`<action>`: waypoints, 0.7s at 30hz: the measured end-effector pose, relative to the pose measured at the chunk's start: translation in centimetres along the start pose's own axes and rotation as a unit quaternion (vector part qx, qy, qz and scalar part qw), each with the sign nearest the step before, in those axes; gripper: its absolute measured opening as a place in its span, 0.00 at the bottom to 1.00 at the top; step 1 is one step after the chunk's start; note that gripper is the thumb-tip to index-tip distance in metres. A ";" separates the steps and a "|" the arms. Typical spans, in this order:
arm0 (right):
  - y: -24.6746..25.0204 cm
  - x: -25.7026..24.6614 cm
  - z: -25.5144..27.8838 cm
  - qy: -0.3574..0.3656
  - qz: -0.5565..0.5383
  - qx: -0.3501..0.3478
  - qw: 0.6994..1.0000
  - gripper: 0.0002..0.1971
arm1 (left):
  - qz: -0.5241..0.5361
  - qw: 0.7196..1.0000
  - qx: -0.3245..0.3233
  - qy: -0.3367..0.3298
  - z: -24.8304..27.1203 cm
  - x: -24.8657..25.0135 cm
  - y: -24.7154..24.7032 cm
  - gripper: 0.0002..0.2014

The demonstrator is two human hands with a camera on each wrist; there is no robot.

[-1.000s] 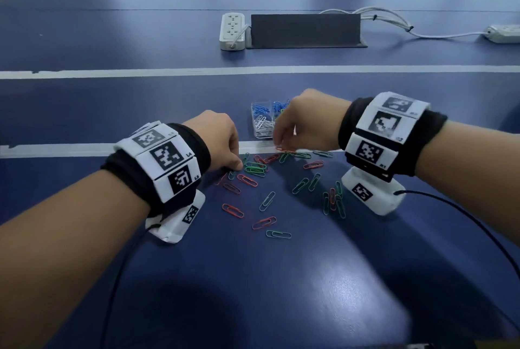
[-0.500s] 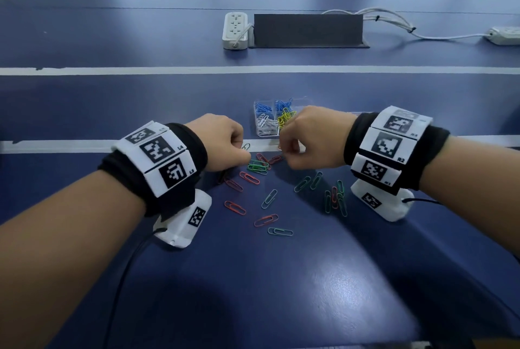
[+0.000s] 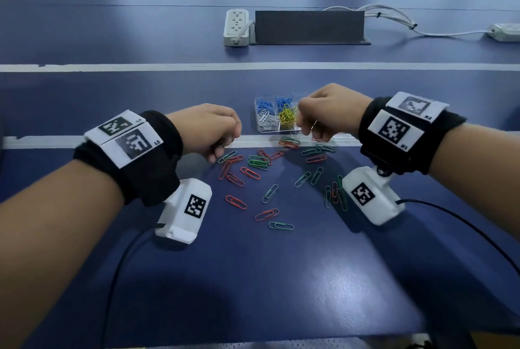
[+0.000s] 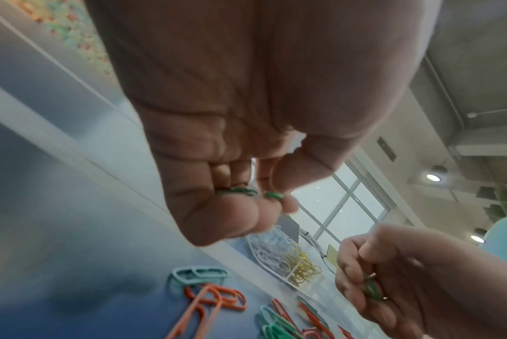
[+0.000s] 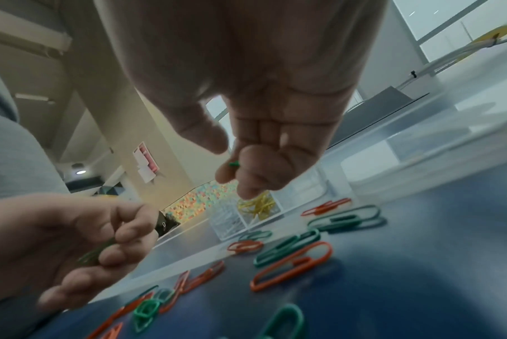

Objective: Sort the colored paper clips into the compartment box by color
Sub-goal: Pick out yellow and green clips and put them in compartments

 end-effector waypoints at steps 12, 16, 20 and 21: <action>-1.6 -1.0 -0.3 0.093 0.282 0.094 0.950 0.08 | -0.238 0.971 -0.010 0.005 -0.2 -0.5 0.4 0.13; -1.8 -0.9 0.1 0.093 0.295 0.081 0.947 0.07 | -0.321 0.947 -0.008 0.001 0.1 -0.3 0.2 0.09; -0.7 -0.2 0.0 0.023 0.209 0.033 0.977 0.07 | -0.348 0.937 -0.013 -0.008 0.4 0.0 -0.1 0.07; -0.4 0.1 -0.1 0.010 0.179 0.012 0.984 0.07 | -0.352 0.936 -0.012 -0.009 0.3 0.0 -0.1 0.07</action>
Point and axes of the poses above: each hand's wrist, its own z-axis away from the middle knuckle, its own y-axis out of the back of the hand, x = y × z, the point moved 3 cm from there along -z, towards the middle knuckle, and after that the axes turned 13 degrees about -y, right-handed, at the moved point
